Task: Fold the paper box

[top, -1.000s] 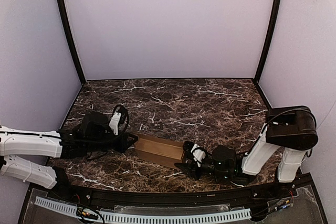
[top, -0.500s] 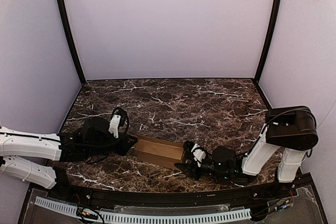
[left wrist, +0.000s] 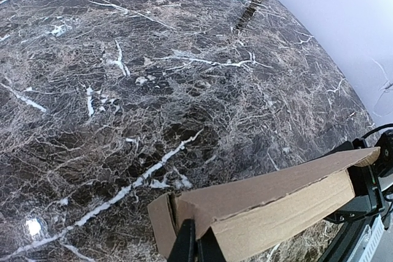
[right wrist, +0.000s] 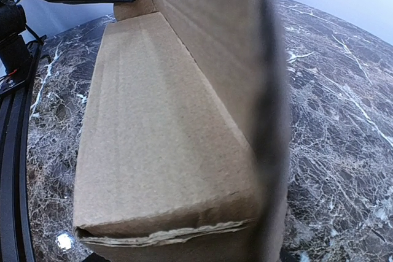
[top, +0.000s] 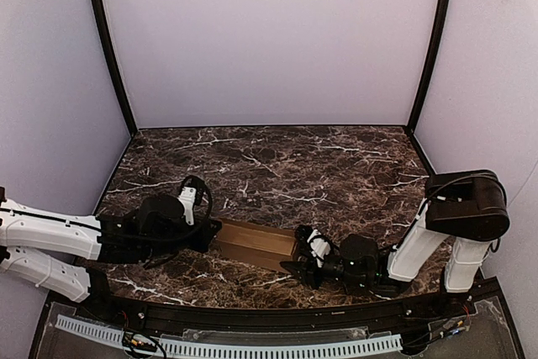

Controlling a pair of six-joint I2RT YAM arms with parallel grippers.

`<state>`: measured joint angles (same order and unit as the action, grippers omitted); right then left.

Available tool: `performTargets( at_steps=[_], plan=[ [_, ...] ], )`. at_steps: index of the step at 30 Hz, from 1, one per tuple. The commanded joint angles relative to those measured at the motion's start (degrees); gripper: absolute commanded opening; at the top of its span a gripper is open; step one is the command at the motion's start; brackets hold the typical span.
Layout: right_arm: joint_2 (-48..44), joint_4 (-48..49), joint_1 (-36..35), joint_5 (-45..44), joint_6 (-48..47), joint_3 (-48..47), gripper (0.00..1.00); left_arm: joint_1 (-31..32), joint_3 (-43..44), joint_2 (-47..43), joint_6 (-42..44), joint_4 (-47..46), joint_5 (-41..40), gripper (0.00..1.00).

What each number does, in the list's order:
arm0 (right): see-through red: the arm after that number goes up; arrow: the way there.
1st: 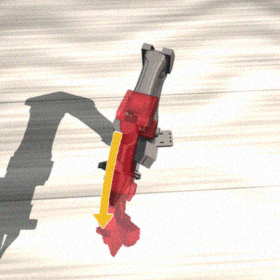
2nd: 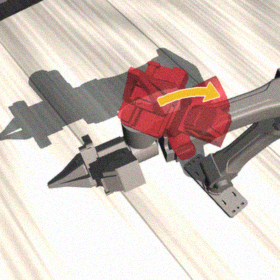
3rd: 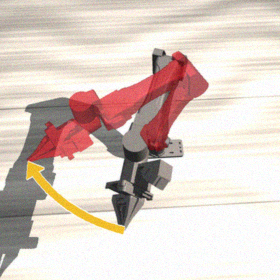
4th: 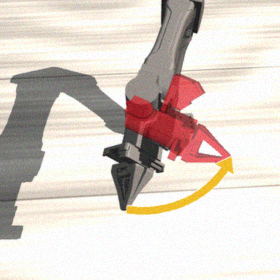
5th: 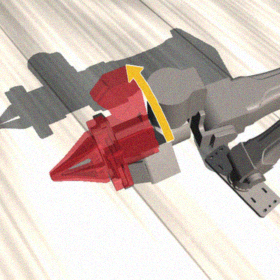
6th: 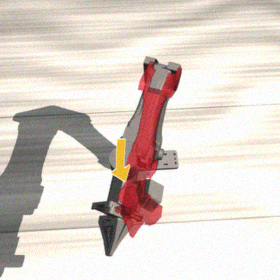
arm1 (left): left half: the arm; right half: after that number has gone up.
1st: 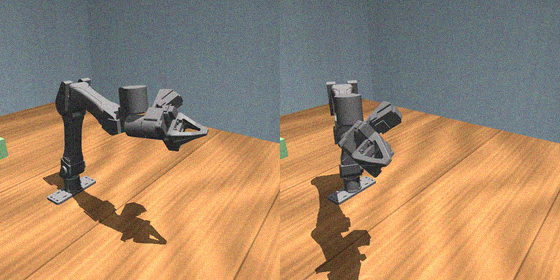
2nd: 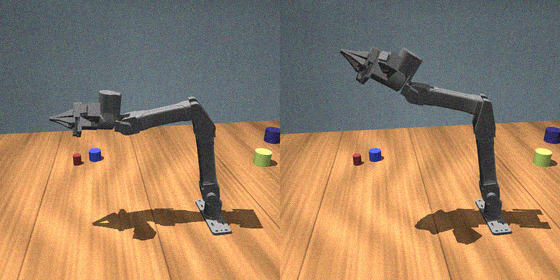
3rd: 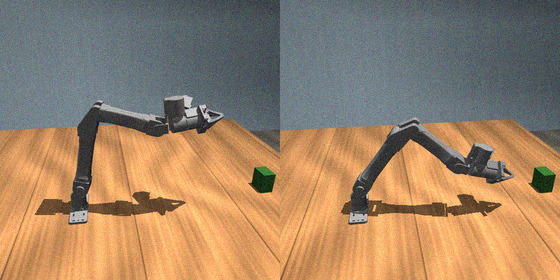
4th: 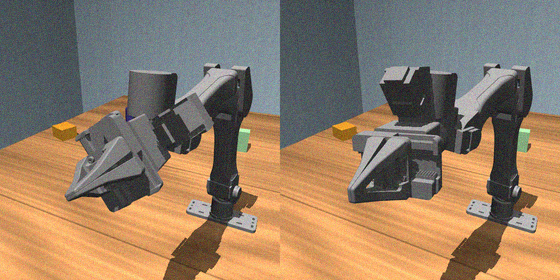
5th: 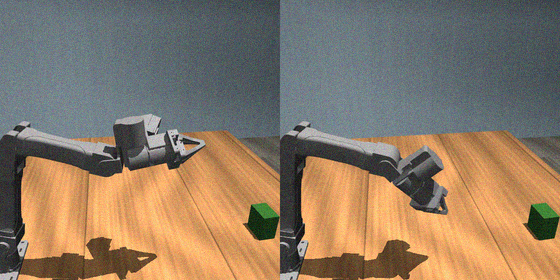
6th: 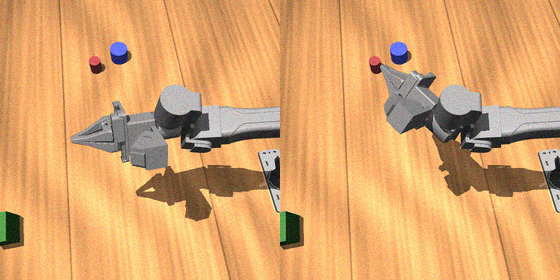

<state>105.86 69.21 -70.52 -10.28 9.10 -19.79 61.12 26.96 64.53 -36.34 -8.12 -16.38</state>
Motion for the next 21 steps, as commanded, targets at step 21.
performTargets(
  at_steps=[21],
  plan=[
    [-0.4,-0.5,0.8,-11.2,5.7,0.5,0.3,3.1,-5.8,1.0,-4.0,17.7,-0.6,0.0]
  ],
)
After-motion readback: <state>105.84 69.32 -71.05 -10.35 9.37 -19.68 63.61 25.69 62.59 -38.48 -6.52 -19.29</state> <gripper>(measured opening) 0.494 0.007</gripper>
